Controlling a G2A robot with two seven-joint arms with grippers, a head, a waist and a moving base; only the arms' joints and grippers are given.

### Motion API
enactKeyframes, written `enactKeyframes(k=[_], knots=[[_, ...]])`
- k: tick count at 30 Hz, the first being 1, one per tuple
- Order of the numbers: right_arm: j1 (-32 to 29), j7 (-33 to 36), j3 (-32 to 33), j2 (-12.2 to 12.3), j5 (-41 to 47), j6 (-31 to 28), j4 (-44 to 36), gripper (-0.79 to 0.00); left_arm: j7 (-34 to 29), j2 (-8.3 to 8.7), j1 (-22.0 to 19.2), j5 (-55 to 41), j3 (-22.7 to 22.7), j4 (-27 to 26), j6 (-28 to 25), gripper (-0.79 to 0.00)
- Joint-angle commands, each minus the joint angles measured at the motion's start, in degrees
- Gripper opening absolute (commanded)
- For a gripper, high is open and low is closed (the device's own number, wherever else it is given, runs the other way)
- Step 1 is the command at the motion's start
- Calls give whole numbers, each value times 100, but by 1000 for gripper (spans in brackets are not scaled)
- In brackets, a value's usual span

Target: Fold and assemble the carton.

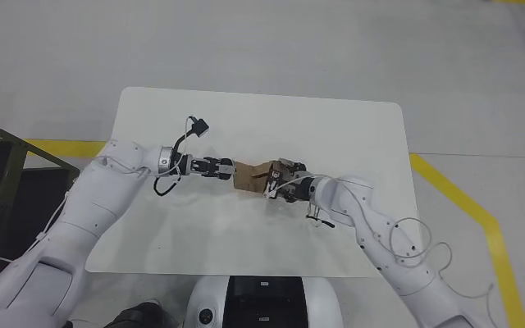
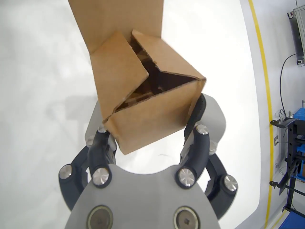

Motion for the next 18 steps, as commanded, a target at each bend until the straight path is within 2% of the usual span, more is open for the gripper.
enactKeyframes(k=[1, 5, 13, 18], knots=[[13, 17, -43, -14, 34, 43, 17, -126, -5, -26, -13, -57, 71, 64, 6, -437], [43, 71, -100, -34, 77, 77, 54, 0, 4, -83, -114, -25, 197, 277, -4, -440], [-34, -85, 7, -23, 373, 42, -46, 0, 80, -157, -317, 133, 284, 808, -79, -443], [-249, -637, 269, 43, 586, -31, -110, 0, 132, -224, -409, 301, 360, 1071, -61, -443]])
